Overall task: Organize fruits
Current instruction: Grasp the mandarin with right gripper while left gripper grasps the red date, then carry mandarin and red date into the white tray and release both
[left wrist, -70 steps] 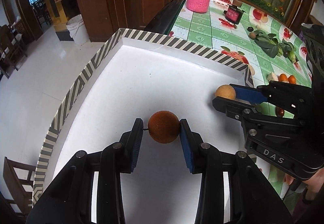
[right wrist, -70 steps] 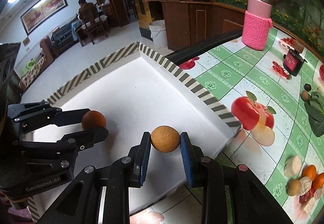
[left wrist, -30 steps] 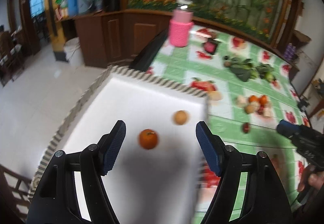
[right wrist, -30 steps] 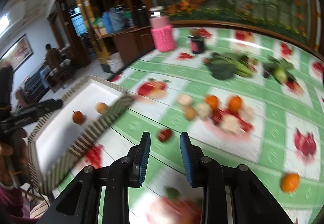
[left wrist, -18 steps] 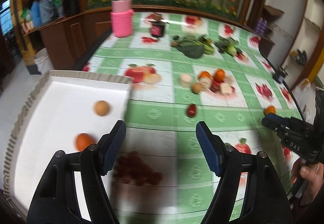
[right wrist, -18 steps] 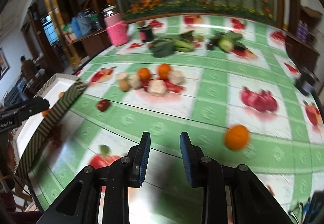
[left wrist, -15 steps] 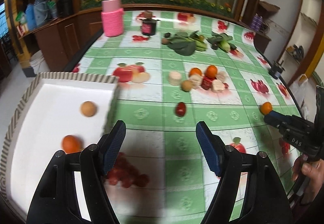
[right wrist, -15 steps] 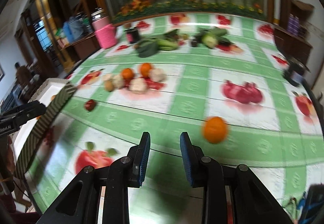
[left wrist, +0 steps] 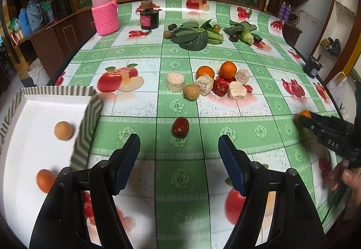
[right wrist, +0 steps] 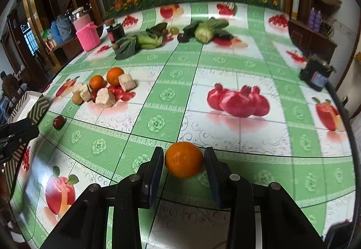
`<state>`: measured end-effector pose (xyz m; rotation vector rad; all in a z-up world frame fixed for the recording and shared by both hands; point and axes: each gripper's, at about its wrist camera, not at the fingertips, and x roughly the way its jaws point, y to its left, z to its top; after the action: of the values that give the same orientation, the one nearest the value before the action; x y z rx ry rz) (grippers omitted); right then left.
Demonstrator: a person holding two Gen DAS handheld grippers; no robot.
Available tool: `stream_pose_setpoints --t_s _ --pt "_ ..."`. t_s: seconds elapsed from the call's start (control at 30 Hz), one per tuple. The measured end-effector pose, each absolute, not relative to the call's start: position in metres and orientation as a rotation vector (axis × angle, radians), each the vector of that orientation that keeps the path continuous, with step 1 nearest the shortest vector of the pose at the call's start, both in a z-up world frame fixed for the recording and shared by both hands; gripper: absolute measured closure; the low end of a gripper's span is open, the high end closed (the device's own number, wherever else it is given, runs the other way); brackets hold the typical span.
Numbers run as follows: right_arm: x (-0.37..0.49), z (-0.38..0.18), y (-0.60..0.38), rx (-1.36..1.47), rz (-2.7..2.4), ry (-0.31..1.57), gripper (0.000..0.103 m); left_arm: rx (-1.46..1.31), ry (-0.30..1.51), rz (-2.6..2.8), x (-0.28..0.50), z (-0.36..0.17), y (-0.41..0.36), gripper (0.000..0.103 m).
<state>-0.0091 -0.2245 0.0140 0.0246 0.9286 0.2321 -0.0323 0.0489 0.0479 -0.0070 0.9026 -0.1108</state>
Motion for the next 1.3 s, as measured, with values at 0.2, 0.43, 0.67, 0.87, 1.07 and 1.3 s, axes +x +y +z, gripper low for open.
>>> stream_pose_setpoints --t_s 0.2,0.43,0.67,0.87,1.07,1.3 --pt "-0.011 0.009 -0.229 0.096 0.276 0.903 0.067 0.005 0.936 -0.097 -0.009 0.030 0.041 0.031" --pt "-0.011 0.008 -0.229 0.106 0.298 0.893 0.068 0.057 0.949 -0.100 0.003 0.011 0.033 0.059" --pt "-0.014 0.012 -0.229 0.126 0.316 0.880 0.069 0.014 0.941 -0.118 -0.004 0.015 0.041 0.084" --pt "-0.024 0.022 -0.215 0.151 0.362 0.854 0.069 -0.009 0.910 -0.137 -0.024 0.032 0.049 0.084" --pt "-0.036 0.034 -0.184 0.120 0.419 0.840 0.069 -0.022 0.869 -0.131 -0.049 0.053 0.064 0.084" --pt "-0.047 0.047 -0.143 0.093 0.498 0.822 0.069 -0.020 0.820 -0.088 -0.078 0.076 0.098 0.084"
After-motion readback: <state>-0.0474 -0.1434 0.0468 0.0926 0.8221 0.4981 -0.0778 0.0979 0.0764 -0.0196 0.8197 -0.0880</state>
